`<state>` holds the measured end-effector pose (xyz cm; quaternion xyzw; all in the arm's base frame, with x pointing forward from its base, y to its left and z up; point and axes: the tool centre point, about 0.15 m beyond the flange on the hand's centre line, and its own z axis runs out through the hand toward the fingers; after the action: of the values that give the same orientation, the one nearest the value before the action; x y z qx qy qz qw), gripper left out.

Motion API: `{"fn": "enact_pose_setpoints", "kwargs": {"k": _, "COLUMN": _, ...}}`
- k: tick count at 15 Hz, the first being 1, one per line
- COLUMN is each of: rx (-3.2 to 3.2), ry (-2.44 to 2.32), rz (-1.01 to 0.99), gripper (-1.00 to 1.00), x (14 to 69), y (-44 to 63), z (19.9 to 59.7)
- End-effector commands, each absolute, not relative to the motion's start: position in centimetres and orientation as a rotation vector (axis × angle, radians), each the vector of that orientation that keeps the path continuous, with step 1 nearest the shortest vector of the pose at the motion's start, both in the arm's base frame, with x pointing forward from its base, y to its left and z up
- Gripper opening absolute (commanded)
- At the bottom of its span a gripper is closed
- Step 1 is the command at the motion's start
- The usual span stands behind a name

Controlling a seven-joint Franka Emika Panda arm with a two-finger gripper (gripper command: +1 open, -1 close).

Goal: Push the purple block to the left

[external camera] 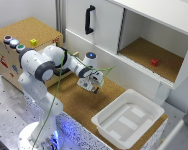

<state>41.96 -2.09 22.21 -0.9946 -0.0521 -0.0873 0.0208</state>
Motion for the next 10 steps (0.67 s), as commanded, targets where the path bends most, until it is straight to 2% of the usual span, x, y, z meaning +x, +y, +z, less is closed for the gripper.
{"fn": "enact_pose_setpoints", "kwargs": {"k": 1, "rx": -3.06, "ry": -0.114, "rz": -0.206, "gripper": -1.0, "x": 40.4, "y": -2.8, "z": 30.3}}
{"fn": "enact_pose_setpoints", "kwargs": {"k": 2, "rx": -3.075, "ry": -0.095, "rz": -0.18, "gripper": 1.0, "x": 40.2, "y": -2.7, "z": 30.8}}
{"fn": "enact_pose_setpoints", "kwargs": {"k": 4, "rx": -3.086, "ry": -0.012, "rz": -0.123, "gripper": 1.0, "x": 40.1, "y": -3.0, "z": 31.5}}
{"fn": "enact_pose_setpoints", "kwargs": {"k": 10, "rx": -3.086, "ry": -0.012, "rz": -0.123, "gripper": 1.0, "x": 40.1, "y": -3.0, "z": 31.5}}
